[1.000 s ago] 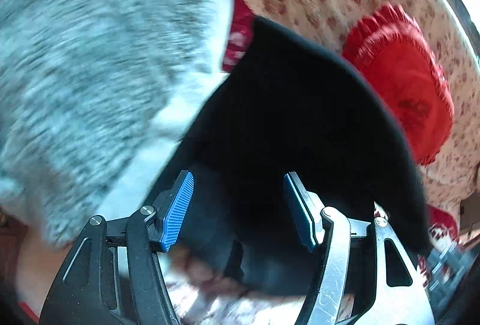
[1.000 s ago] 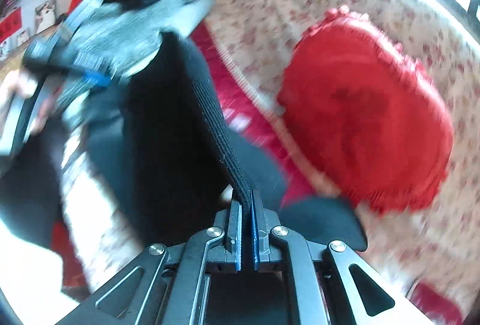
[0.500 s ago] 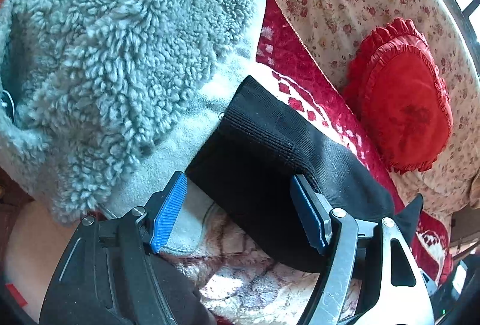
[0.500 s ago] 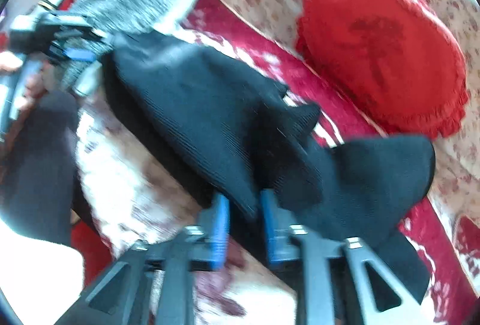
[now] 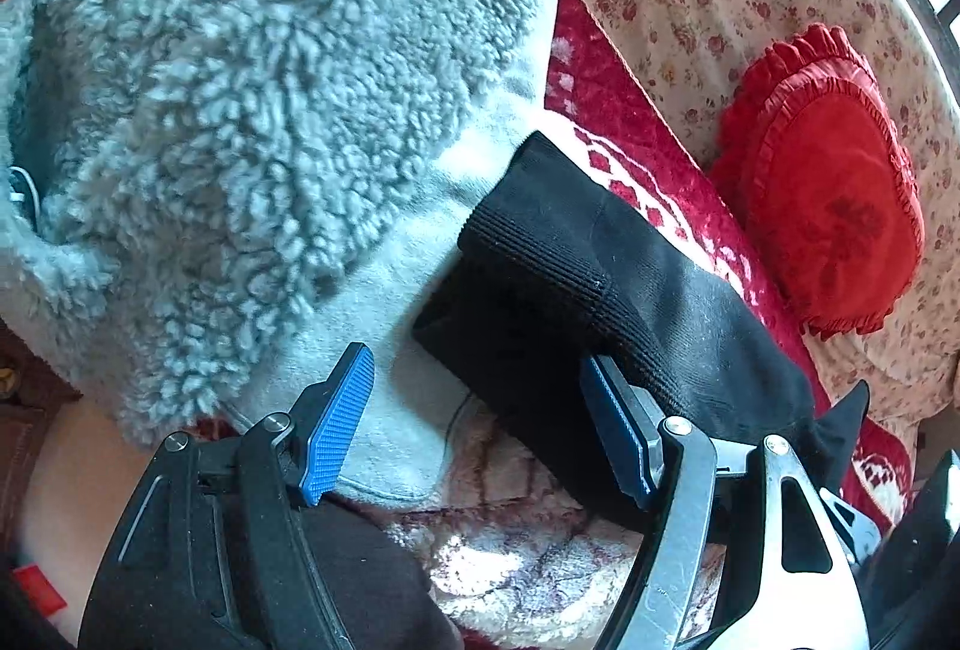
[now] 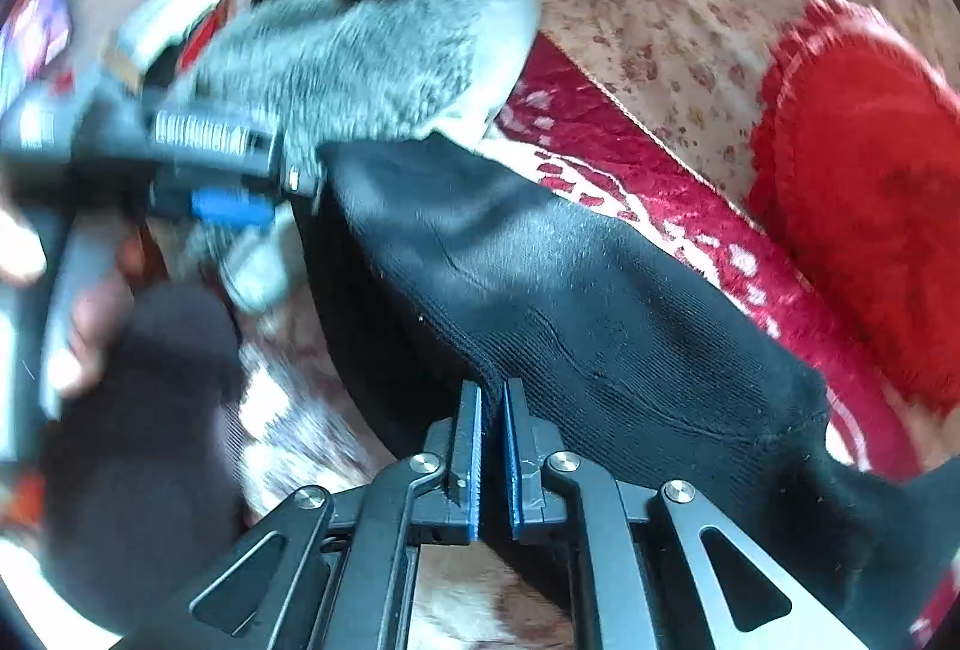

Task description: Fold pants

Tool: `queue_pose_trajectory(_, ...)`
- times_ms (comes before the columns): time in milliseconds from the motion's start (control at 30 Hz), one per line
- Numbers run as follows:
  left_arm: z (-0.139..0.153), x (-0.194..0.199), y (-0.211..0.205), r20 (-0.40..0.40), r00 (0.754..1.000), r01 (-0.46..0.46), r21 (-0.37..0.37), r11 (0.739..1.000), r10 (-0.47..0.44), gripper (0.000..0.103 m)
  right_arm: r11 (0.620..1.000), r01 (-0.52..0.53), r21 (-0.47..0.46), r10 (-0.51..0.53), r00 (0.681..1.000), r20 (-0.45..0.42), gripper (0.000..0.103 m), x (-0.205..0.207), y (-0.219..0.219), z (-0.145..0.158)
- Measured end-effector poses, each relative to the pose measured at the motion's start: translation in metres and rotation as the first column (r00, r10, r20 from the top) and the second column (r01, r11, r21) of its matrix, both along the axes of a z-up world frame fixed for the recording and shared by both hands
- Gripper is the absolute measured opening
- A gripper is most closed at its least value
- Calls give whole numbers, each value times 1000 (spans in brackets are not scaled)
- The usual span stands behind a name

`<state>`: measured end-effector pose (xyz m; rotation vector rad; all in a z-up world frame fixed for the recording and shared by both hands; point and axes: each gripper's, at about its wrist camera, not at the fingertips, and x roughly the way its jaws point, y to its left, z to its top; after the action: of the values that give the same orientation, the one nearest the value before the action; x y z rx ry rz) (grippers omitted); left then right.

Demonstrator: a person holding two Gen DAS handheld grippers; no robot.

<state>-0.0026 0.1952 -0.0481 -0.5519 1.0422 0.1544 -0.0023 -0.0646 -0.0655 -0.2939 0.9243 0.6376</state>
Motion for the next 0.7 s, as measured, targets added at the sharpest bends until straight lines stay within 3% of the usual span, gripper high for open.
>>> queue_pose_trajectory(100, 6, -5, 7, 15, 1000, -14, 30, 999, 14, 71, 999, -36, -5, 36, 999, 6, 5, -13, 6, 8)
queue_pose_trajectory(333, 21, -19, 17, 49, 997, -57, 63, 996, 54, 71, 997, -48, -61, 44, 997, -55, 6, -19, 14, -23)
queue_pose_trajectory(533, 26, -10, -10, 61, 998, 8, 114, 993, -15, 71, 998, 42, 54, -39, 998, -47, 13, -13, -13, 12)
queue_pose_trajectory(700, 20, 0, -35, 54, 996, 59, 138, 989, -67, 71, 989, 138, 60, -138, 990, 3, 13, 4, -35, 36)
